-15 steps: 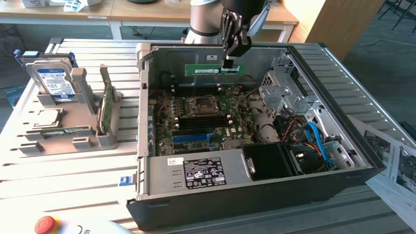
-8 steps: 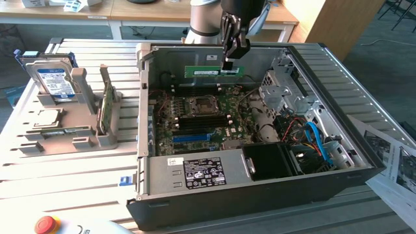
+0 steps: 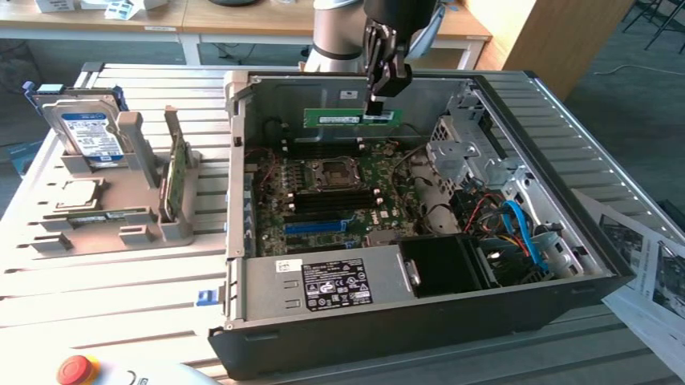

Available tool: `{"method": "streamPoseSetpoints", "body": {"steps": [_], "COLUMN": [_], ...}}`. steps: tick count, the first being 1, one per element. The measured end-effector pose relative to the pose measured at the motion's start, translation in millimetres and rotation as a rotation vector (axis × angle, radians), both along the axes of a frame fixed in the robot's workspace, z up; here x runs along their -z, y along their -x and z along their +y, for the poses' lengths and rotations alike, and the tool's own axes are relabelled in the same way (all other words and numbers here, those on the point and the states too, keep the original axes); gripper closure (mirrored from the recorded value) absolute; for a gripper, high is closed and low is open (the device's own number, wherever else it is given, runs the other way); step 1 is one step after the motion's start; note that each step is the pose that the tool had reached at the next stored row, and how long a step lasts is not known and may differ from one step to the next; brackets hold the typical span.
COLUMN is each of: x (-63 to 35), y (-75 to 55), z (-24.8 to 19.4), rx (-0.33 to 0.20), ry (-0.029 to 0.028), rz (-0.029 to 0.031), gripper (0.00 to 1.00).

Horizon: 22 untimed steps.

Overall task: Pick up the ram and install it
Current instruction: 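Insert the ram into the slot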

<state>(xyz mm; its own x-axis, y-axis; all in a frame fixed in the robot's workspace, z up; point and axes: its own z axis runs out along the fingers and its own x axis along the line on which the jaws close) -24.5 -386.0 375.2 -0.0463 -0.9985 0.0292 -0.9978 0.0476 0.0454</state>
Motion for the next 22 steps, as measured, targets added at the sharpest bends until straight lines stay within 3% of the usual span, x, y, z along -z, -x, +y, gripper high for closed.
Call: {"method": "streamPoseSetpoints", "body": {"steps": [8, 22], "x": [1.4, 17.4], "y": [-0.1, 1.6], "z": [0.0, -0.1], "rx": [0.0, 0.0], "ry": [-0.0003, -0.0001], "rz": [0.0009, 0.001], "gripper": [0.88, 0.88]}}
